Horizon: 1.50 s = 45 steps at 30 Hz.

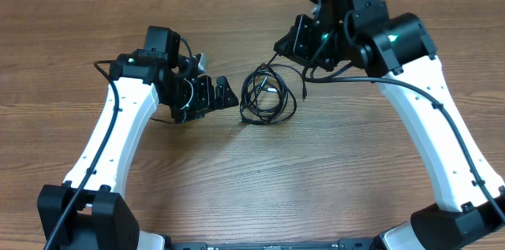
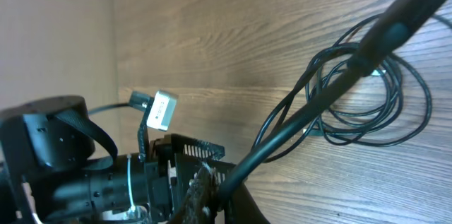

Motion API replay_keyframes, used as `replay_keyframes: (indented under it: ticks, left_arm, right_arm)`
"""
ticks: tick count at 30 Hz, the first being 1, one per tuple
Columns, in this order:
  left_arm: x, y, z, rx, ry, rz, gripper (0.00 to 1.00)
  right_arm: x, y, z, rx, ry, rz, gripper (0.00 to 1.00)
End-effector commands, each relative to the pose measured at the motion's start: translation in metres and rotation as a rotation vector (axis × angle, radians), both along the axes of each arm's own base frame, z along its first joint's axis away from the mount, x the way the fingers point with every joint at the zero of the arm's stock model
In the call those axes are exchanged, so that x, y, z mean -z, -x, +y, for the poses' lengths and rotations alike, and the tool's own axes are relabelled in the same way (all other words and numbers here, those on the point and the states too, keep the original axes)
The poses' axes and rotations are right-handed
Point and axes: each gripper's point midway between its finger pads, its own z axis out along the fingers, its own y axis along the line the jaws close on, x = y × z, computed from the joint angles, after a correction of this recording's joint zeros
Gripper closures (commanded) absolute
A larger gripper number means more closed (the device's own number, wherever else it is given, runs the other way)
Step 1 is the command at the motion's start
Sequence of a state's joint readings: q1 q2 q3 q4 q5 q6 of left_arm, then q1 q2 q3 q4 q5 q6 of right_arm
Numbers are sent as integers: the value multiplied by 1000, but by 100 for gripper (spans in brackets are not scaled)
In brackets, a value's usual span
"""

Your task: Untangle cables

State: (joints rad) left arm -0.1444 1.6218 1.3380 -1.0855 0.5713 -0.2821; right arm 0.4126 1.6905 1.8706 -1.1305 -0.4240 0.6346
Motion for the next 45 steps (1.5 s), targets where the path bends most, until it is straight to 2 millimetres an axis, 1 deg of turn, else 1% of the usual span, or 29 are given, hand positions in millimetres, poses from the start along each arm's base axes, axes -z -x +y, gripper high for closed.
replay_keyframes:
  ticks: [1, 4, 10, 12, 14, 15, 17, 20, 21, 22, 23, 25, 27, 30, 31, 33, 34, 37, 38, 39, 40, 42, 44, 45]
  left_arm:
    - [-11, -5, -13, 86, 63, -70, 1]
    - [-10, -14, -10, 82, 39, -110, 0]
    - [-12, -17, -18, 165, 39, -186, 0]
    - [-11, -21, -22, 186, 25, -216, 0]
    - [-10, -25, -26, 196, 29, -232, 0]
    - [-9, -26, -27, 199, 29, -232, 4]
    - [-8, -26, -28, 200, 28, -234, 19]
    - [-8, -29, -28, 198, 29, -244, 27]
    - [-8, -31, -28, 197, 27, -251, 34]
    - [-8, -32, -28, 197, 27, -256, 38]
    - [-8, -33, -29, 198, 28, -258, 40]
    - [-7, -34, -29, 198, 31, -257, 41]
    - [-7, -33, -32, 206, 43, -253, 46]
    - [-7, -30, -38, 220, 55, -250, 50]
    - [-7, -29, -40, 226, 56, -249, 53]
    - [-7, -29, -41, 230, 56, -250, 53]
    - [-7, -29, -42, 231, 57, -253, 49]
    - [-8, -33, -41, 237, 47, -279, 33]
    - [-7, -36, -40, 234, 36, -290, 32]
    - [-7, -38, -39, 233, 30, -300, 35]
    - [-8, -39, -40, 240, 33, -310, 40]
    - [-9, -39, -41, 243, 37, -312, 47]
    - [-8, -37, -41, 243, 39, -304, 48]
    - [-8, -36, -41, 244, 38, -298, 52]
  right_arm:
    - [12, 2, 9, -48, 36, 1, 96]
    - [14, 8, 13, -105, 43, -11, 96]
    - [11, 14, 19, -134, 12, 5, 96]
    - [8, 21, 25, -173, -28, 22, 96]
    - [1, 30, 35, -262, -76, 3, 96]
    - [0, 32, 36, -276, -80, -1, 96]
    - [1, 32, 36, -276, -79, -1, 96]
    - [1, 32, 36, -276, -79, -1, 96]
    - [1, 32, 36, -276, -79, -1, 96]
    - [1, 32, 36, -277, -79, -1, 96]
    - [1, 32, 36, -277, -79, -1, 96]
    - [1, 32, 36, -277, -79, -1, 96]
    - [1, 32, 37, -277, -79, -1, 96]
    - [1, 32, 37, -277, -79, -1, 96]
    - [1, 33, 37, -277, -78, 0, 96]
    - [1, 33, 36, -277, -77, 3, 96]
    - [1, 33, 36, -277, -77, 5, 96]
    - [2, 34, 36, -277, -76, 9, 96]
    - [2, 34, 36, -277, -75, 10, 96]
    - [2, 34, 36, -277, -75, 11, 96]
    - [2, 34, 36, -278, -74, 11, 96]
    - [2, 34, 36, -279, -73, 9, 96]
    - [2, 34, 36, -279, -74, 9, 96]
    - [2, 35, 36, -279, -74, 10, 96]
